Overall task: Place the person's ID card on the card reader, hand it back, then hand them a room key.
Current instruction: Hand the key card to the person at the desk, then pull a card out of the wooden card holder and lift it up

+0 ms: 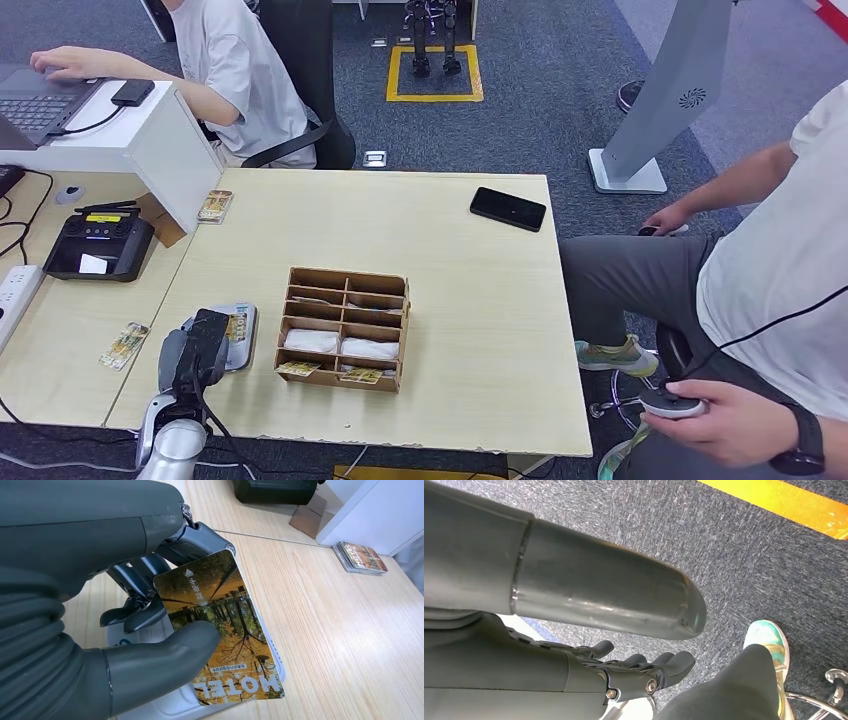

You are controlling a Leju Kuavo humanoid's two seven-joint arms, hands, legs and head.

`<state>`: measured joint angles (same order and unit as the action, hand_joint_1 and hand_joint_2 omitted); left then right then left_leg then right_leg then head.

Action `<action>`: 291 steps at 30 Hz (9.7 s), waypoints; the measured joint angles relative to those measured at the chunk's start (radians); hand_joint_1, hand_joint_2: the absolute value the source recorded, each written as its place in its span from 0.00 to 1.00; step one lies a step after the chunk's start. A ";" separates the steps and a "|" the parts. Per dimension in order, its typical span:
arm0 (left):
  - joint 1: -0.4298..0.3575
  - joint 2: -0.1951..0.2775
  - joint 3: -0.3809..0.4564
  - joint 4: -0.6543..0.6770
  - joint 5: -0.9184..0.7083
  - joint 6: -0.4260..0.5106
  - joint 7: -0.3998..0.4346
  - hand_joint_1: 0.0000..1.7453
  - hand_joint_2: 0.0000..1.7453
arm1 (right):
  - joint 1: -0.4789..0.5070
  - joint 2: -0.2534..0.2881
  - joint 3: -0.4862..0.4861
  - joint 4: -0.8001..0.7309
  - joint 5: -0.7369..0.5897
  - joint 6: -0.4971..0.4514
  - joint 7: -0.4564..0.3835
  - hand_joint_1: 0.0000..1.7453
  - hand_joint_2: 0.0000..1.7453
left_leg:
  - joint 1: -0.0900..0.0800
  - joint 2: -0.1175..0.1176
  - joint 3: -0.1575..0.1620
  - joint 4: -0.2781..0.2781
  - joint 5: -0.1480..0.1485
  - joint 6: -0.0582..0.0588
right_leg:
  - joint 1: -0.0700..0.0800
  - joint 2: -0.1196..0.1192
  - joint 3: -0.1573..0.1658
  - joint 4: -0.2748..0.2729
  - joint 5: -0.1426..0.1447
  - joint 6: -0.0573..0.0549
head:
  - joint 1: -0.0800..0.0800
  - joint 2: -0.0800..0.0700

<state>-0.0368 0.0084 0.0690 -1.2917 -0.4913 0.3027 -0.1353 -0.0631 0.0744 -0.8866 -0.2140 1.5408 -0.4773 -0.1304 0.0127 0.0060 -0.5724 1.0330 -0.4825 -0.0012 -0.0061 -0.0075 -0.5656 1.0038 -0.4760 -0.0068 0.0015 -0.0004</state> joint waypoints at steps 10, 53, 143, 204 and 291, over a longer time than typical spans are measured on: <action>-0.003 -0.006 0.000 0.009 -0.120 0.054 0.025 1.00 1.00 | -0.002 0.002 0.003 0.000 0.000 0.002 -0.001 0.00 0.00 | 0.000 0.000 0.000 0.000 0.000 0.000 | 0.000 0.000 0.000 0.000 0.000 0.000 | 0.000 0.000; -0.109 -0.019 0.022 0.252 -0.337 0.160 0.057 1.00 1.00 | -0.022 0.006 0.093 0.000 0.000 0.007 -0.009 0.00 0.00 | 0.000 -0.001 0.003 -0.002 0.003 -0.001 | 0.000 -0.001 0.003 0.000 0.002 -0.002 | 0.000 0.000; -0.360 0.078 0.074 0.078 -0.133 0.298 -0.312 0.00 1.00 | -0.050 0.006 0.200 0.000 -0.004 0.030 -0.004 0.00 0.00 | 0.000 0.002 -0.004 -0.001 0.007 -0.003 | 0.000 0.001 -0.007 0.001 0.006 -0.004 | 0.000 0.000; -0.088 0.258 -0.677 -0.275 -0.639 0.092 -0.204 0.00 1.00 | -0.027 -0.013 0.194 -0.002 -0.049 0.020 -0.025 0.00 0.00 | 0.000 0.001 -0.007 -0.002 0.006 -0.002 | 0.000 0.001 -0.010 0.000 0.005 -0.002 | 0.000 0.000; -0.098 0.261 -0.581 -0.150 -0.791 0.211 0.053 0.00 1.00 | -0.022 -0.014 0.192 -0.003 -0.051 0.009 -0.016 0.00 0.00 | 0.000 0.001 -0.008 -0.002 0.006 -0.002 | 0.000 0.001 -0.010 0.000 0.005 -0.002 | 0.000 0.000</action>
<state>-0.1348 0.2697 -0.5116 -1.4413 -1.2823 0.5138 -0.0820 -0.0851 0.0607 -0.6943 -0.2167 1.4900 -0.4685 -0.1461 0.0126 0.0069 -0.5800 1.0314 -0.4763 -0.0033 -0.0063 -0.0064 -0.5754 1.0043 -0.4705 -0.0093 0.0015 -0.0004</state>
